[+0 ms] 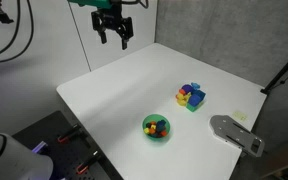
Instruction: Remove a blue block from the green bowl and put it on the worktop
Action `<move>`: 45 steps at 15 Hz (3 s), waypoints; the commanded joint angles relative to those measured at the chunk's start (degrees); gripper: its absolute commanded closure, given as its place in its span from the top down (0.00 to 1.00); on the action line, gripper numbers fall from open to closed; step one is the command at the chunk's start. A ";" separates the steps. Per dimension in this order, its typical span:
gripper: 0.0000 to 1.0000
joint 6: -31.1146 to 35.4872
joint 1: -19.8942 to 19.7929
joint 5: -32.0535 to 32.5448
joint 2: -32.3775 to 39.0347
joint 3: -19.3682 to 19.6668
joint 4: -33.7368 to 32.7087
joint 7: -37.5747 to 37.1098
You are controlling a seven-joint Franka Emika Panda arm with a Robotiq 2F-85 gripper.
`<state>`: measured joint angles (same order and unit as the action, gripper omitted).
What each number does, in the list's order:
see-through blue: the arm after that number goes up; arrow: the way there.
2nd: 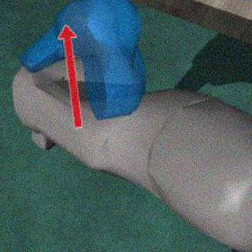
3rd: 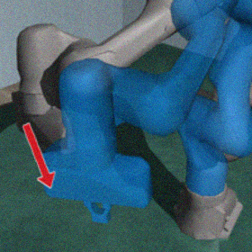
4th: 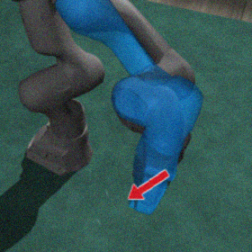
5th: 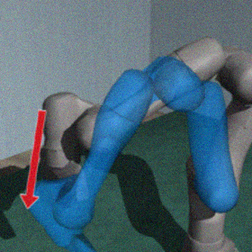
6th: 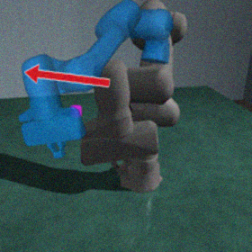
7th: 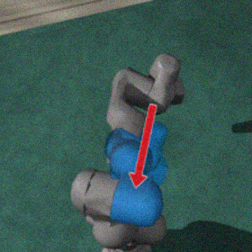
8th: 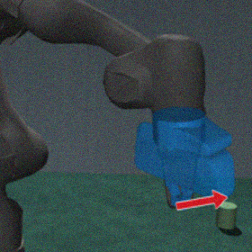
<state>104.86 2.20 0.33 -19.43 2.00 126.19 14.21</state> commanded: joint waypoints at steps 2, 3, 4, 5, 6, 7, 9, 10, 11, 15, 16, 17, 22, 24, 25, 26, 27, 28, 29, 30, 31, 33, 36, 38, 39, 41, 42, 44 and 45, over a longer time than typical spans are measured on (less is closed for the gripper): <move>1.00 -0.16 -0.10 -0.03 -0.04 -0.10 -0.21 0.01; 1.00 -0.16 -0.10 -0.03 -0.06 -0.10 -0.22 0.01; 1.00 -0.16 -0.10 -0.03 -0.06 -0.10 -0.22 0.01; 1.00 -0.16 -0.10 -0.03 -0.06 -0.10 -0.22 0.01; 1.00 -0.16 -0.10 -0.03 -0.06 -0.10 -0.23 0.01; 1.00 -0.16 -0.10 -0.03 -0.06 -0.10 -0.23 0.01; 1.00 -0.16 -0.10 -0.03 -0.06 -0.10 -0.23 0.01; 1.00 0.68 -0.22 0.27 1.10 -0.32 -0.54 -0.92; 1.00 1.71 -0.27 0.26 2.02 -0.36 -0.54 -1.34; 1.00 7.56 -0.71 0.27 5.68 -0.23 0.54 -2.59; 1.00 9.32 -0.96 0.45 6.92 -0.13 1.06 -2.72; 1.00 11.09 -1.21 0.69 8.07 -0.07 1.54 -2.91; 1.00 19.11 -3.34 1.31 15.66 1.03 3.02 -2.37; 1.00 21.21 -4.24 1.59 19.21 1.61 2.52 -2.19; 1.00 22.22 -4.68 2.04 21.08 1.88 2.20 -2.31; 1.00 23.02 -5.09 2.47 22.78 2.12 1.92 -2.44; 1.00 23.93 -5.48 3.25 24.32 2.37 1.82 -2.60; 1.00 24.91 -5.81 4.31 25.79 2.62 1.79 -2.98; 1.00 26.51 -6.14 5.63 27.39 2.93 1.95 -3.44; 1.00 28.01 -6.39 6.92 28.91 3.29 2.04 -4.00; 1.00 29.93 -6.64 8.33 30.64 3.79 2.07 -4.69; 1.00 32.24 -7.11 10.03 34.12 4.85 1.30 -7.02; 1.00 34.77 -7.37 11.28 38.94 6.80 -0.24 -12.26; 1.00 35.31 -7.67 10.07 41.59 7.81 -1.61 -14.93; 1.00 35.23 -7.86 9.25 42.60 8.12 -2.31 -15.92; 1.00 33.74 -8.46 7.54 43.62 8.00 -3.71 -16.57; 1.00 35.21 -8.02 9.21 42.43 7.96 -1.26 -15.29; 1.00 35.20 -8.15 9.06 43.09 7.97 -1.61 -15.33; 1.00 35.20 -8.14 9.05 43.13 7.93 -1.58 -15.32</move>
<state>140.22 -5.60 9.20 23.70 10.25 124.73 -1.00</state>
